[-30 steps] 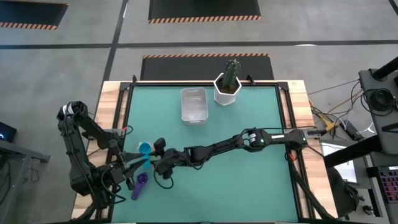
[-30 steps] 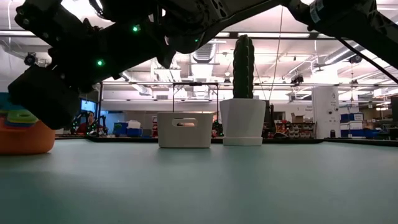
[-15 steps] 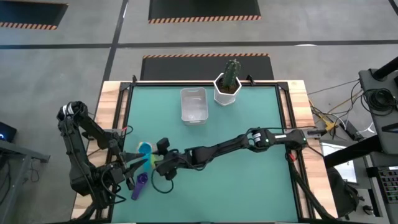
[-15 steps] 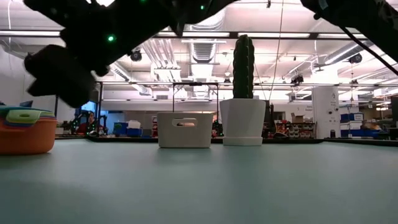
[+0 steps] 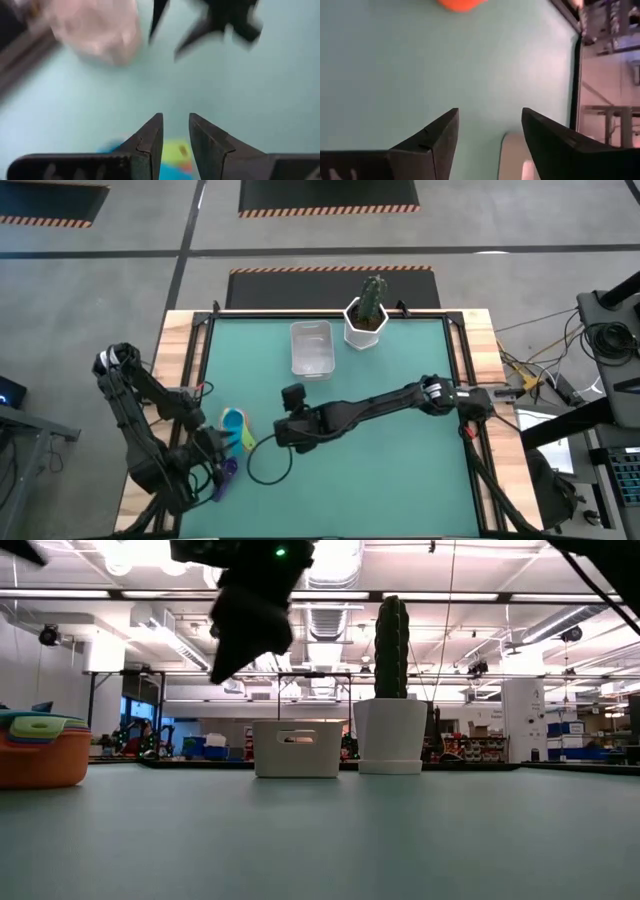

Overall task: Nest measuring cups in basket
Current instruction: Stack the blue measuring cup on top of the green measuring cup

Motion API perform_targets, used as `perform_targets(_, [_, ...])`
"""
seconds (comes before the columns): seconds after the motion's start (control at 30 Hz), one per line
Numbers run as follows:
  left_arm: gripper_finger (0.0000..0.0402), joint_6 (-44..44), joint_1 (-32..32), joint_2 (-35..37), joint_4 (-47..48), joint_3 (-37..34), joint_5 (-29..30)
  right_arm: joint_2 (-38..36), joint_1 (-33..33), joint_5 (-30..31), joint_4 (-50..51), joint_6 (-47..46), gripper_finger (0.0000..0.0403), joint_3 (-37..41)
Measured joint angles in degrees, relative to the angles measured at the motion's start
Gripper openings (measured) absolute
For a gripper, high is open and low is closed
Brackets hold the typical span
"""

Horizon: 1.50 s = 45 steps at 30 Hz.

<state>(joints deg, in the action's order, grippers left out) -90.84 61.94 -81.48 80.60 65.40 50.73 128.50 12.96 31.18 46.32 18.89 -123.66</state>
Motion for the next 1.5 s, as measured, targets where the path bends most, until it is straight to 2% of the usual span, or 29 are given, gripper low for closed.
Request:
perform_targets(0.2, [0.0075, -8.9, 0.0, -5.1, -1.4, -0.3, -14.5, -4.4, 1.5, -0.1, 1.4, -2.5, 0.019, 6.6])
perform_targets(0.3, [0.0074, -10.6, -0.2, -8.0, -1.2, -0.3, -21.6, -6.7, 2.5, -0.1, 1.3, -2.9, 0.0181, 10.7])
perform_targets(0.47, [0.0072, -9.3, -0.6, -11.2, -0.7, -0.3, -25.9, -12.3, 3.7, -0.2, -4.0, -2.9, 0.0164, 19.6])
perform_targets(0.57, [0.0053, -8.3, -0.8, -11.8, -0.4, -0.4, -26.1, -16.8, 3.9, -0.4, -9.0, -2.8, 0.0153, 26.2])
perform_targets(0.7, [0.0009, -6.5, -0.8, -12.1, -0.8, -1.6, -22.0, -23.6, 3.9, -3.8, -18.0, -2.4, 0.0139, 35.5])
perform_targets(0.8, [0.0005, -4.4, -0.8, -12.1, -2.4, -3.4, -19.6, -28.7, 3.9, -7.7, -26.2, -1.5, 0.0129, 42.8])
perform_targets(0.97, [0.0001, -5.7, -0.9, -12.0, -3.4, -6.1, -22.2, -35.4, 3.9, -13.5, -38.8, -1.0, 0.0117, 53.1])
perform_targets(1.07, [0.0, -4.8, -0.9, -12.0, -5.9, -8.0, -22.2, -38.3, 3.9, -13.8, -44.2, -0.6, 0.0111, 58.0])
perform_targets(1.3, [0.0, -3.3, -0.9, -12.0, -10.2, -11.3, -22.8, -42.3, 3.9, -13.6, -50.3, -0.9, 0.0102, 65.9])
perform_targets(1.5, [0.0, -0.7, -1.3, -12.0, -13.4, -11.9, -22.3, -42.6, 3.9, -13.6, -51.8, -0.9, 0.0095, 67.7])
